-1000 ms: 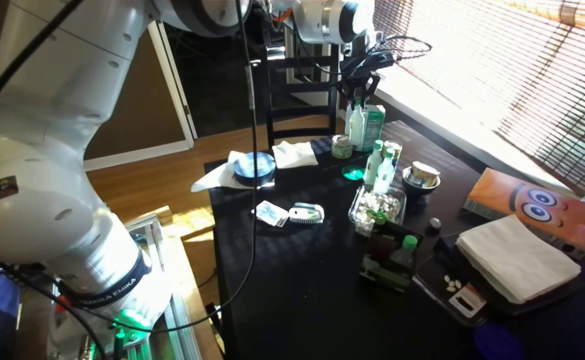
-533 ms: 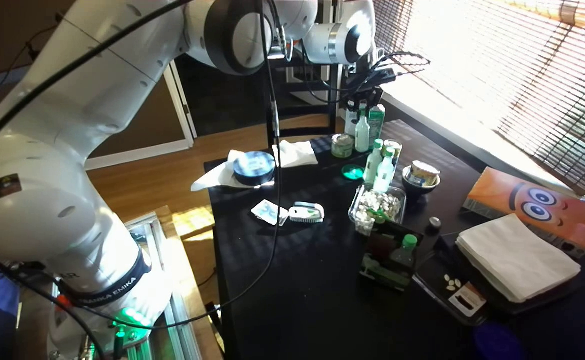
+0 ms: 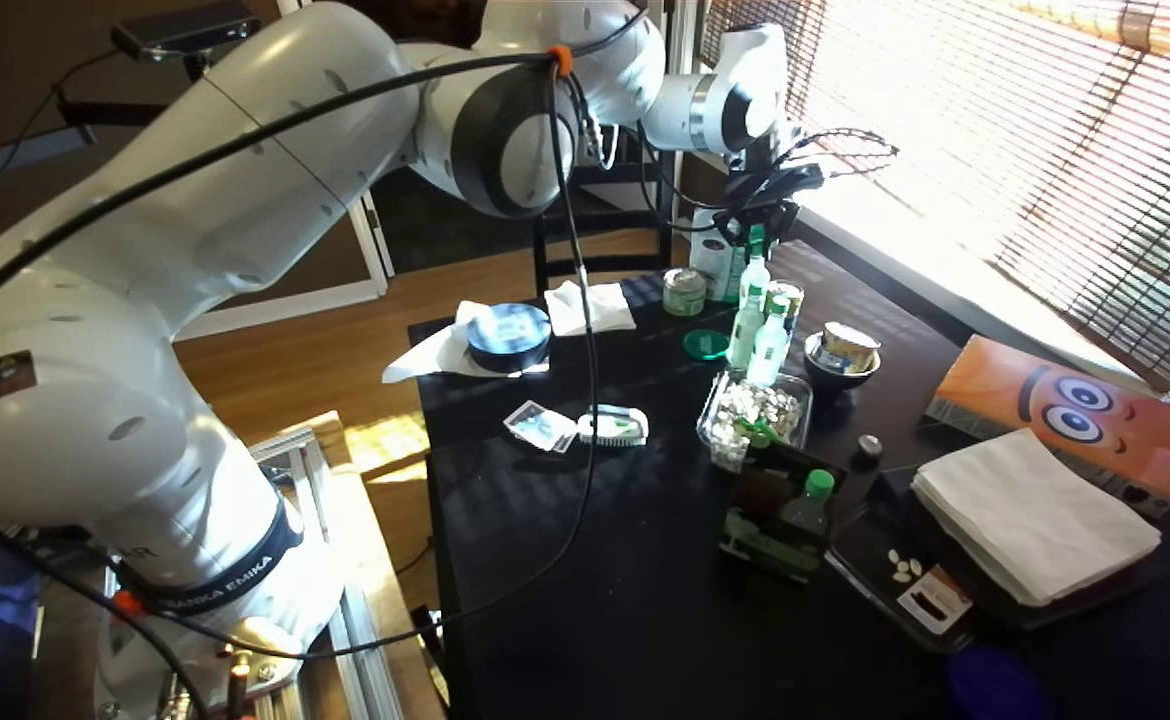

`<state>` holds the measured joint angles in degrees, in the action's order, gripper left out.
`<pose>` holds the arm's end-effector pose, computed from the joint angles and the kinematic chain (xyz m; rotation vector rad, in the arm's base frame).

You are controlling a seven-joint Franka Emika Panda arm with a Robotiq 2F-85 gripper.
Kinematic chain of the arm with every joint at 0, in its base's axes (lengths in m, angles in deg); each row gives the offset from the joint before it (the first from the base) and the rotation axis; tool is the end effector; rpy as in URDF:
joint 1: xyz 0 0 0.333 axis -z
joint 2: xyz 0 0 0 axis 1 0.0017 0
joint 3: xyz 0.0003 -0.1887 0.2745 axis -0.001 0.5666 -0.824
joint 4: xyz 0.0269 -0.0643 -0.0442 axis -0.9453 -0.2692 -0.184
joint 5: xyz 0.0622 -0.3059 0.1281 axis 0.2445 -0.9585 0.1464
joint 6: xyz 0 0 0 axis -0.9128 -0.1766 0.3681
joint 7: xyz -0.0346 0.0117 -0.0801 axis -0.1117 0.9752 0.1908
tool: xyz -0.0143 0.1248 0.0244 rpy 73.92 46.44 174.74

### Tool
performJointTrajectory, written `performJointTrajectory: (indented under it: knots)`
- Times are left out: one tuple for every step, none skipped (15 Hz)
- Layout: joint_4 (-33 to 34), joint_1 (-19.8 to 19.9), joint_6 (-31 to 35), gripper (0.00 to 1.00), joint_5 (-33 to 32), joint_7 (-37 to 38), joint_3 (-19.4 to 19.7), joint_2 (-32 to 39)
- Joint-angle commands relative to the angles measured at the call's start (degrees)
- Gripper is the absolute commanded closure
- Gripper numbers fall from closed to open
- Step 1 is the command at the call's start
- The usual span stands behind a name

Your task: Remove one glass bottle from the box.

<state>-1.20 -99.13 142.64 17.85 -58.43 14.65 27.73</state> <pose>0.7645 0.1405 0.2610 2.5965 1.3688 0.1973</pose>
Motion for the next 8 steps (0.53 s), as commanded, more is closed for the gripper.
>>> performJointTrajectory:
  knots:
    - [8.53,-0.6,-3.83,0.93,1.12,-0.08,0.05,4.72]
    - [9.38,-0.6,-4.31,0.93,1.26,-0.11,0.06,5.24]
    - [10.2,-0.56,-4.8,0.93,1.48,0.02,0.05,5.83]
    - [10.85,-0.51,-5.27,0.93,1.6,-0.04,0.08,6.28]
    - [11.48,-0.41,-5.92,0.93,1.91,-0.04,-0.02,6.77]
    - [11.7,-0.07,-6.27,0.93,1.71,0.12,-0.54,7.04]
    - [12.69,-0.32,-7.0,0.93,2.3,0.02,-0.09,7.69]
    - [13.23,-0.31,-7.53,0.93,2.54,0.08,-0.16,8.09]
